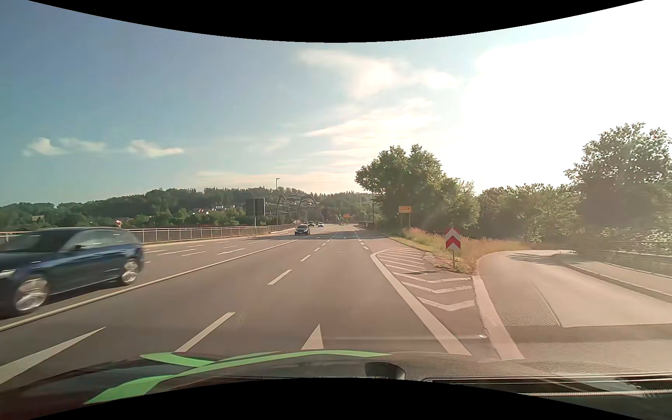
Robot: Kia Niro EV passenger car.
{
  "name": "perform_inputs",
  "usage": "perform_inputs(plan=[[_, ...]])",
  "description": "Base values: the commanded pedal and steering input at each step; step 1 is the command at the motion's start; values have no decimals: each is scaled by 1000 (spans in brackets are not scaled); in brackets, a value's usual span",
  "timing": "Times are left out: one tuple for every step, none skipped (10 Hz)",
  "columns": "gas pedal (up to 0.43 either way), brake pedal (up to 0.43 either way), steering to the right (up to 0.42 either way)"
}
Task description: Follow the waypoints while adhering to traffic rules and regulations
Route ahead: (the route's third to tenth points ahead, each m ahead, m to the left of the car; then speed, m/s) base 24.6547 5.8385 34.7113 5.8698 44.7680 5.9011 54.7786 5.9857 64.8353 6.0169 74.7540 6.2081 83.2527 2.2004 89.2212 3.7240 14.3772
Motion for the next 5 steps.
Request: perform_inputs(plan=[[98, 0, 12], [98, 0, 12], [98, 0, 12], [98, 0, 12], [98, 0, 12]])
